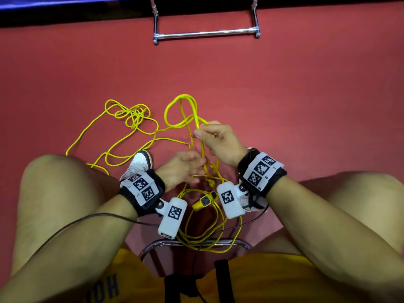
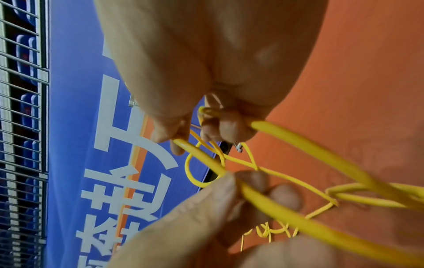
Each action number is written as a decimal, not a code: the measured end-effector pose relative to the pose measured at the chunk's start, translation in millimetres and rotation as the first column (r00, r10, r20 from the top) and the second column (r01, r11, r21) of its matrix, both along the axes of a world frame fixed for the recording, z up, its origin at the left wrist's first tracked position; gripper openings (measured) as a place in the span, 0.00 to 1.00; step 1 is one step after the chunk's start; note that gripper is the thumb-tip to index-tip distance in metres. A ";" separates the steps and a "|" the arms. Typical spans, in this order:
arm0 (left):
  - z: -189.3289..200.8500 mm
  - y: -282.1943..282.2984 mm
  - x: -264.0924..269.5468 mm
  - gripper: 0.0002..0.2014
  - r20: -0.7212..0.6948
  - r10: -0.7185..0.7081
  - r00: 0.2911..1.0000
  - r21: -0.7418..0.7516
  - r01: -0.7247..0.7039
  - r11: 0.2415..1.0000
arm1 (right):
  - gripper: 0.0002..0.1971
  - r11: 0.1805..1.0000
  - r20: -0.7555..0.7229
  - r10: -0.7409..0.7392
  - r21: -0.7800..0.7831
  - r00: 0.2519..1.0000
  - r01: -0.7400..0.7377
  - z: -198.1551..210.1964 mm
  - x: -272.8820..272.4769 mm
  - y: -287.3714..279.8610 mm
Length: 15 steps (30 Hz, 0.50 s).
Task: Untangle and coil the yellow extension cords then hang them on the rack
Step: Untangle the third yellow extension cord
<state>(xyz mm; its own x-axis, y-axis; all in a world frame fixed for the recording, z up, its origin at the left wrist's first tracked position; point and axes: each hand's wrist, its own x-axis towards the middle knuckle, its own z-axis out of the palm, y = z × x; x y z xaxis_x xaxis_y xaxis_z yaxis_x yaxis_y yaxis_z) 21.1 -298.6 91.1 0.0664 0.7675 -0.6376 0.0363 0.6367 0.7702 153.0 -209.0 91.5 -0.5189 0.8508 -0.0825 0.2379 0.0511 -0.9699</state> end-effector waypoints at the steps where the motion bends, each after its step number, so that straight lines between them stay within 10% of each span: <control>1: 1.9 3.6 -1.9 0.07 -0.011 0.056 0.998 0.044 -0.056 0.997 | 0.15 0.999 0.019 -0.011 0.031 1.000 0.010 0.2 1.6 2.2; 7: 39.0 35.5 -46.6 0.11 0.329 0.544 0.772 0.232 -0.624 0.746 | 0.21 0.987 0.397 0.137 0.024 0.908 -0.160 0.2 14.2 8.2; 11: 43.5 38.8 -54.3 0.13 0.484 0.624 0.614 0.111 -0.750 0.652 | 0.18 0.923 0.342 0.384 -0.110 0.858 -0.369 -7.6 3.3 -6.9; 15: 33.3 34.6 -46.1 0.13 0.363 0.613 0.702 0.034 -0.667 0.744 | 0.19 0.965 0.130 0.222 -0.173 0.966 -0.199 -9.0 -0.1 -7.4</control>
